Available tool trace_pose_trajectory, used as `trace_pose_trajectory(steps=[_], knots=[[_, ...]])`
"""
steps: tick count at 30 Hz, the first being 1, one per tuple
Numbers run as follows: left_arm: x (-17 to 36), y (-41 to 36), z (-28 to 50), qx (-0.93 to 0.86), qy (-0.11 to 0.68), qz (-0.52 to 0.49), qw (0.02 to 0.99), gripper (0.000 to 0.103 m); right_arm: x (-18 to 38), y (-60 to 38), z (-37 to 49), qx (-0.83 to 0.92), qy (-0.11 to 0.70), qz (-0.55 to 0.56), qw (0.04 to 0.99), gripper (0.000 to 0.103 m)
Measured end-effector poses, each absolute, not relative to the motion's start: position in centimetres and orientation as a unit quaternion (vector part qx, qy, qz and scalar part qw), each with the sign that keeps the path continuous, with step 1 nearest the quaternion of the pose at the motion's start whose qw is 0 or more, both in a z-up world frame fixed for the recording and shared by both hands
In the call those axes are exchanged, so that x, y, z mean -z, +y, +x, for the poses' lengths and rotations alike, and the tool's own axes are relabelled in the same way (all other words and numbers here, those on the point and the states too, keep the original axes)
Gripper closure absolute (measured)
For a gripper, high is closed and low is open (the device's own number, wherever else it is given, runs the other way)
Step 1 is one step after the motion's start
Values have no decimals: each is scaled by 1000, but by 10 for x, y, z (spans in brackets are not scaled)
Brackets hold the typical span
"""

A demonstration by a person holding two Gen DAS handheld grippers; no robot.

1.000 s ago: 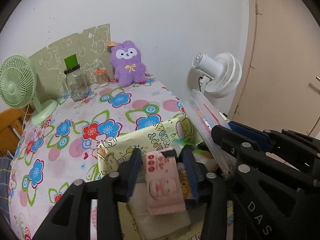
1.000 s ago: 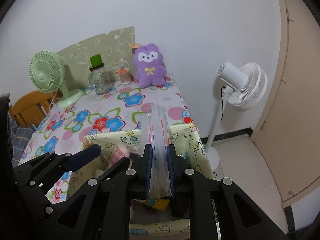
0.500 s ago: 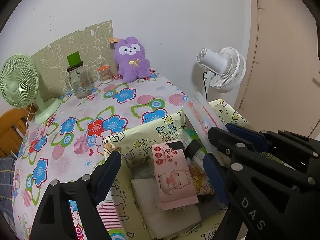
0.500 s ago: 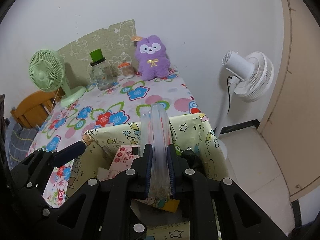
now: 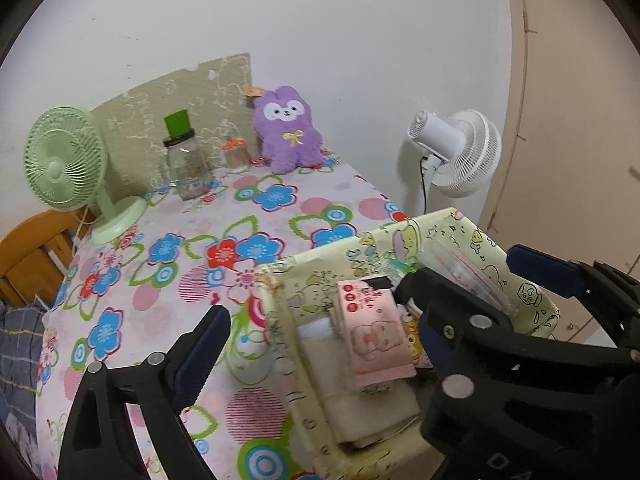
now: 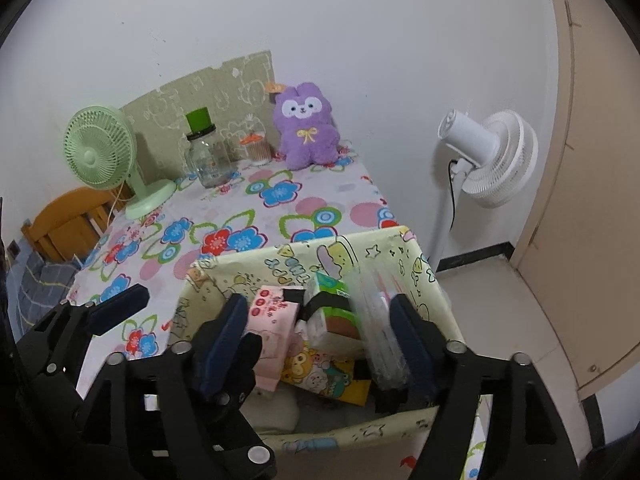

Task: Organize soft objects
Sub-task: 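Lower both items into the box and open both grippers, then withdraw both open grippers up and away from the box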

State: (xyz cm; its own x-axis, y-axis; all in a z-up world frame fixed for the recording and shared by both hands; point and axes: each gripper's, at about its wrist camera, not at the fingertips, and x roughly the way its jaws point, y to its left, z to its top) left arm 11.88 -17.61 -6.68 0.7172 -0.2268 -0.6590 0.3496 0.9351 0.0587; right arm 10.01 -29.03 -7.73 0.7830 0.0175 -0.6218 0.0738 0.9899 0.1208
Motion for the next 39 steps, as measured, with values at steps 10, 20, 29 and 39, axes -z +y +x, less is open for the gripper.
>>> trace_pose_trajectory(steps=[10, 20, 29, 39], knots=[[47, -138, 102, 137, 322, 74, 934, 2, 55, -261, 80, 12, 302, 54, 952, 21], [27, -96, 80, 111, 293, 57, 948, 0, 34, -229, 60, 4, 275, 39, 961, 19], [9, -56, 57, 85, 264, 44, 960, 0, 14, -206, 38, 3, 247, 37, 968, 11], [-7, -15, 29, 49, 235, 38, 970, 0, -7, -187, 9, 10, 211, 33, 977, 8]])
